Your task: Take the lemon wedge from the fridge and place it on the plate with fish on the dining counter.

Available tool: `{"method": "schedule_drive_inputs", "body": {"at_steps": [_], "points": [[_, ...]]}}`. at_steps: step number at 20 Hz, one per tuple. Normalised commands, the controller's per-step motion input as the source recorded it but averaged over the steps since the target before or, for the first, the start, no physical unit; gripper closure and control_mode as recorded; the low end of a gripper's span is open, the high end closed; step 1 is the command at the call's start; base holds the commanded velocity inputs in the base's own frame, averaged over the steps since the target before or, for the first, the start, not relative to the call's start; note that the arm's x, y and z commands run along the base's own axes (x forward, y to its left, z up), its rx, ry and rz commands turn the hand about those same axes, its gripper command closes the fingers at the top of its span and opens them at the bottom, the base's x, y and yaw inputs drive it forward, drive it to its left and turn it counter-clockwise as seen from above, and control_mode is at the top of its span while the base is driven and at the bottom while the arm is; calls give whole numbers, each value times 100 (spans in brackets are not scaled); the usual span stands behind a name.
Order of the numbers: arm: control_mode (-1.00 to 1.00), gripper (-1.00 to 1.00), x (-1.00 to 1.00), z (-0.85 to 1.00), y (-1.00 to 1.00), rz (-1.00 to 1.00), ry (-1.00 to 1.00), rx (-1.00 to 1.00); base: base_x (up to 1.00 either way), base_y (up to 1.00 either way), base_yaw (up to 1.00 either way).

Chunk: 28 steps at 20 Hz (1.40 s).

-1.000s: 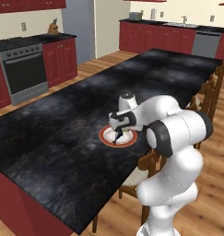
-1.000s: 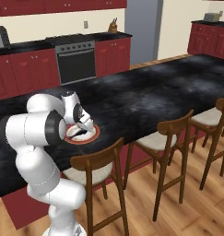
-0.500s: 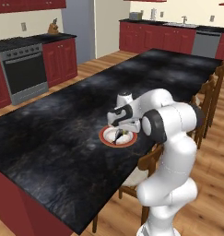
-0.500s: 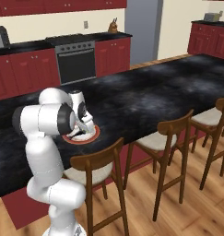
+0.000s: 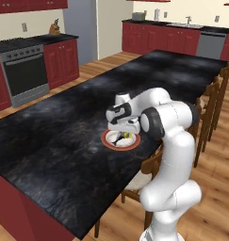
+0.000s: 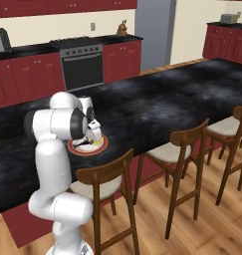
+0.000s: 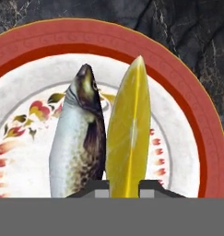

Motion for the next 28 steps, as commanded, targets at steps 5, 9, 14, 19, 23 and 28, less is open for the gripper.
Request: {"method": "schedule_drive_inputs", "body": {"at_steps": [5, 9, 14, 19, 23, 28], "points": [[-100, 100, -14, -7, -1, 0, 5, 0, 0, 0, 0], [-100, -100, 0, 0, 0, 0, 4, 1, 0, 0, 0], [-100, -100, -30, 23, 0, 0, -7, 0, 0, 0, 0], [-100, -100, -92, 55, -32, 0, -24, 1, 0, 0, 0], [-100, -100, -100, 6, -100, 0, -36, 6, 0, 0, 0], [-100, -100, -100, 64, -79, 0, -45, 7, 0, 0, 0]]}}
